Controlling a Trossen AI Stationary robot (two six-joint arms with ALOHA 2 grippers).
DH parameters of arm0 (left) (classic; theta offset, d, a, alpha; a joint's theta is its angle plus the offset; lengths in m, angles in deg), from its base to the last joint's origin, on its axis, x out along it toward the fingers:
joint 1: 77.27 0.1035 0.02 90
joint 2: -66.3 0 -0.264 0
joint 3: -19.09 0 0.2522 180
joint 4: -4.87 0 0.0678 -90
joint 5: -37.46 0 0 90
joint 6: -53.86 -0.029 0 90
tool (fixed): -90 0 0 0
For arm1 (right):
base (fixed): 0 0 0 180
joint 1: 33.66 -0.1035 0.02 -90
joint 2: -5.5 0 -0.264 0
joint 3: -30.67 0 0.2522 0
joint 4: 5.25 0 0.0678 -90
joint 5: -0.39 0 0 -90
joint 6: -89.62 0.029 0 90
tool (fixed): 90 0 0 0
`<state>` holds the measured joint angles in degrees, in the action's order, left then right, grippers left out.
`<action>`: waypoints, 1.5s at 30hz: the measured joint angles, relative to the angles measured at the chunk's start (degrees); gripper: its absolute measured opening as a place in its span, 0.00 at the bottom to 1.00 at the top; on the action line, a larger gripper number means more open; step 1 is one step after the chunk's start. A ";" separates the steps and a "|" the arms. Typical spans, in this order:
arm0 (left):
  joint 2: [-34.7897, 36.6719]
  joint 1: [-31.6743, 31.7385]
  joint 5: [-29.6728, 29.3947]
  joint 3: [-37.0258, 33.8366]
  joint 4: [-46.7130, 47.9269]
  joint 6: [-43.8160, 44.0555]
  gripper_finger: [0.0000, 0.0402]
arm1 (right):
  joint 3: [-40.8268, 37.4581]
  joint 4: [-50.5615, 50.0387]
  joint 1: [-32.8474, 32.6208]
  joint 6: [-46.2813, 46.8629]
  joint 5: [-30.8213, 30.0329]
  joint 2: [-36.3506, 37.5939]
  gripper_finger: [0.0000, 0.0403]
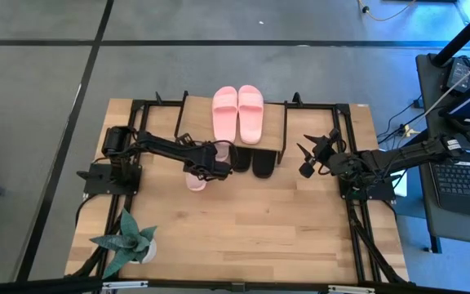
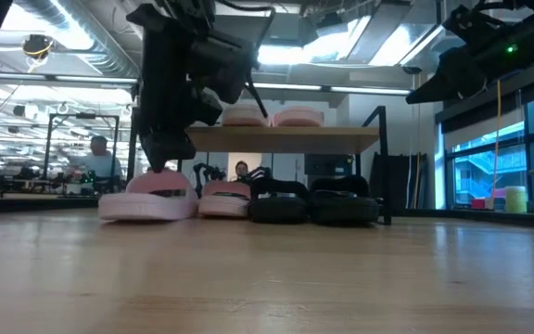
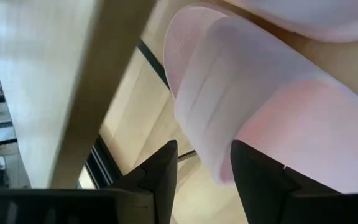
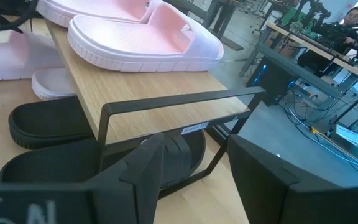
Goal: Pick and place slides into the shelf
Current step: Put the pink slide under the shelf
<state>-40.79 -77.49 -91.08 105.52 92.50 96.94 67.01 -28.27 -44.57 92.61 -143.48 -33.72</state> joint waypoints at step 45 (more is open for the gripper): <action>-0.02 -31.71 5.42 -4.71 -11.69 7.78 0.35 | -0.01 -0.02 -0.01 1.15 3.13 -0.04 0.45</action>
<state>-40.81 -109.20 -85.66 100.81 80.81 104.72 67.00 -28.29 -44.58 93.76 -140.35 -33.77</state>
